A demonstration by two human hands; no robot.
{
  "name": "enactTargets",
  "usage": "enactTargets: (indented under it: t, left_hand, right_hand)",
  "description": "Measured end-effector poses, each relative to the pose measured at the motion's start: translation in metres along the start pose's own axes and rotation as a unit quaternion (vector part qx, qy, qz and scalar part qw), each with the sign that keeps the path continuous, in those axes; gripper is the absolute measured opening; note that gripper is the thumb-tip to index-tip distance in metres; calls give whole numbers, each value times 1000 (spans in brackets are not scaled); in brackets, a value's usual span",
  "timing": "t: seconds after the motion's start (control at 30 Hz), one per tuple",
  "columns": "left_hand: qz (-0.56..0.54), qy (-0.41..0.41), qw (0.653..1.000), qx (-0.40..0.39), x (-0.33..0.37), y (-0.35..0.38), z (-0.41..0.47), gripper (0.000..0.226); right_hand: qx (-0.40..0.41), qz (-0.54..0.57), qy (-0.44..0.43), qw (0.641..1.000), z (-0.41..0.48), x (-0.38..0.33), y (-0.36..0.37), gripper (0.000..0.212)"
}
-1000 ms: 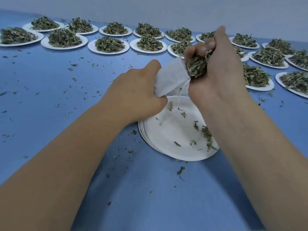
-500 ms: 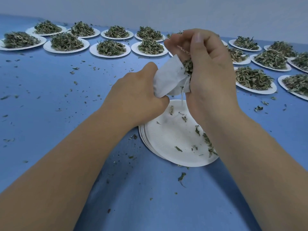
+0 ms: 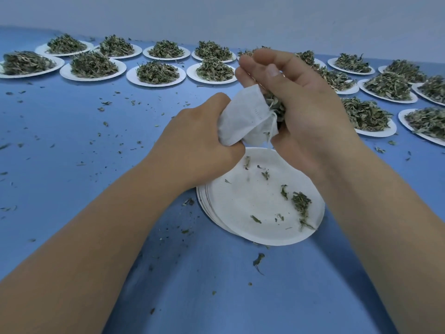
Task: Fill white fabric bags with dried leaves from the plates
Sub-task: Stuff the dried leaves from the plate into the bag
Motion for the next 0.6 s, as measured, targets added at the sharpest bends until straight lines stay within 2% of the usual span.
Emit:
enactTargets:
  t: [0.1,0.23,0.4,0.6]
  left_hand:
    - [-12,3,1000,0,2,0,0,28]
    - [-20,21,999,18,9,0,-2,36]
    - [70,59,993,71,33,2,-4,56]
    - [51,43,993,98,33,-1,-7,21]
  right_hand:
    - [-3,16,19,1000,-3,3,-1,18]
    - [4,-28,35,999,-7,6,0,20]
    - [9,-98,18,995,-12,4,5,21]
    - [41,-234,-6,971,-15,0,2,25]
Point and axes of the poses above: each hand's wrist, its own z-axis towards the middle knuckle, its own y-axis out of the palm, x = y × z, the point moved 5 cm from there along z, towards the middle knuckle, and after that the axes turned 4 degrees about y, right-handed, at the moved point
